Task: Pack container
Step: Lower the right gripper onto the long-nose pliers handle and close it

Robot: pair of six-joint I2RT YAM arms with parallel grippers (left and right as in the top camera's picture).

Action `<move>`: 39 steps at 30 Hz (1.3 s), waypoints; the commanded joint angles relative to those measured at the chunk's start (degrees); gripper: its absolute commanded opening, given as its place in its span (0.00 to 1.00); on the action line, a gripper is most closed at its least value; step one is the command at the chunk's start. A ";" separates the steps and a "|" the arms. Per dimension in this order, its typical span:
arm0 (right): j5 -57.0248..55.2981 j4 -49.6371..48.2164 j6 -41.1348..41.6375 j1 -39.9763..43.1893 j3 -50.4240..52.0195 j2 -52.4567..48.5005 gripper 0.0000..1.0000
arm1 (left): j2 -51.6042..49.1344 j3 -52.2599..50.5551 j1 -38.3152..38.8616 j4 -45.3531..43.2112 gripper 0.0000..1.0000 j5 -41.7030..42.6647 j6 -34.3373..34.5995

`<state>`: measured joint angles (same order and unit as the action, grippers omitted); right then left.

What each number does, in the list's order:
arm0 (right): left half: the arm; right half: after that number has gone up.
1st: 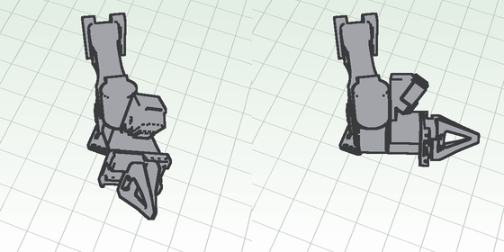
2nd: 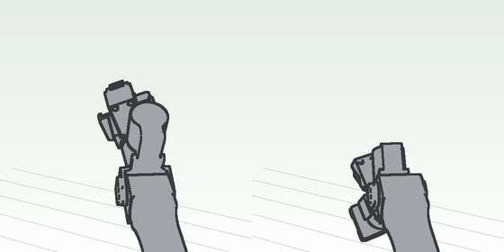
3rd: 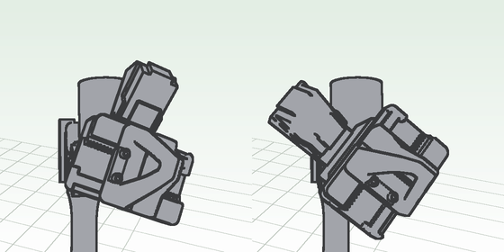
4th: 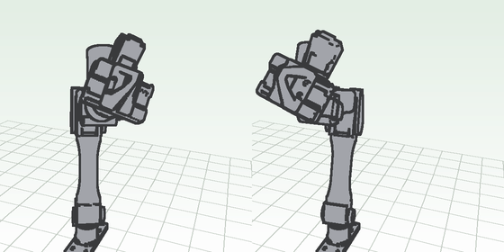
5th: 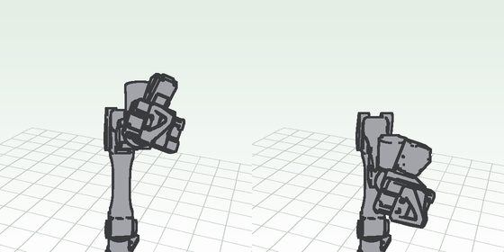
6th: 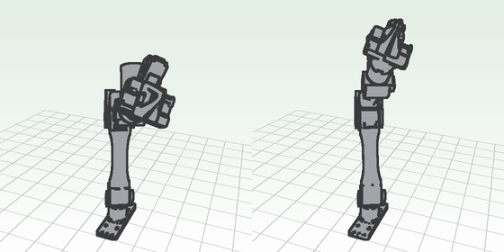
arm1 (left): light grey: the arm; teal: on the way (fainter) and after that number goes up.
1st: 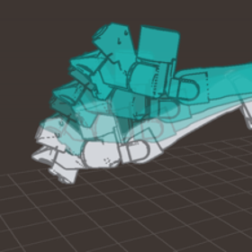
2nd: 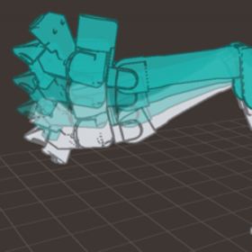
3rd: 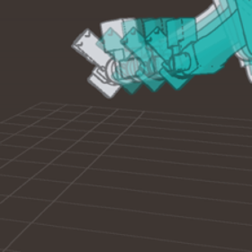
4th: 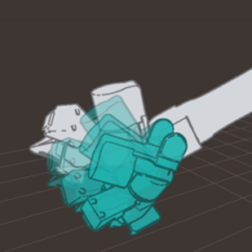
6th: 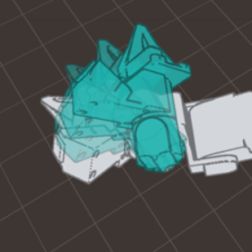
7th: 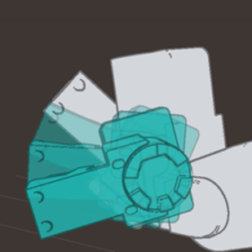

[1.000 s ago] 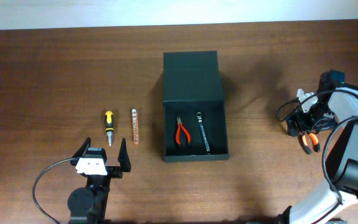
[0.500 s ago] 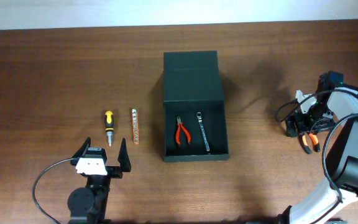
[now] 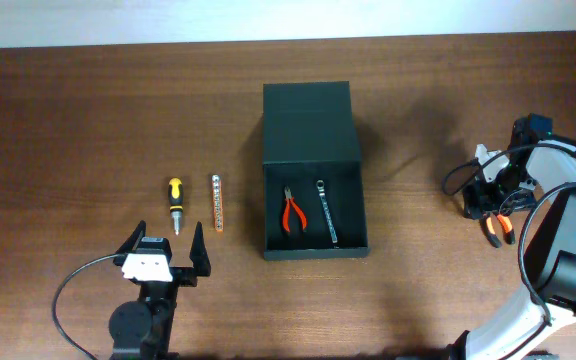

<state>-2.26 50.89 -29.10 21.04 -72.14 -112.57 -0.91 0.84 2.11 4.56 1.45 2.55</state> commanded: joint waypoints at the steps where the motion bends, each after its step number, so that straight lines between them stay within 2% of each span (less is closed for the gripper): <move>1: -0.57 -0.22 -0.02 0.44 0.37 -1.40 0.80 | 0.24 -0.33 -0.42 0.20 0.99 -0.39 -1.11; 9: -0.57 -0.42 -0.02 0.42 0.35 -1.40 0.74 | 0.24 -0.33 -0.42 0.20 0.99 -0.39 -1.09; 17: -0.52 -0.37 -0.02 0.42 0.37 -1.40 0.61 | 0.24 -0.33 -0.42 0.20 0.99 -0.39 -1.09; 25: -0.52 -0.20 -0.02 0.42 0.37 -1.40 0.58 | 0.24 -0.33 -0.42 0.20 0.99 -0.39 -1.09; 32: -0.55 -0.15 -0.02 0.42 0.37 -1.40 0.48 | 0.24 -0.33 -0.42 0.20 0.99 -0.39 -1.09; 39: -0.52 -0.15 0.00 0.42 0.35 -1.40 0.47 | 0.22 -0.33 -0.42 0.20 0.99 -0.39 -1.09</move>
<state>-2.31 50.74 -29.08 21.04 -72.14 -112.57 -0.91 0.84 2.11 4.56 1.45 2.55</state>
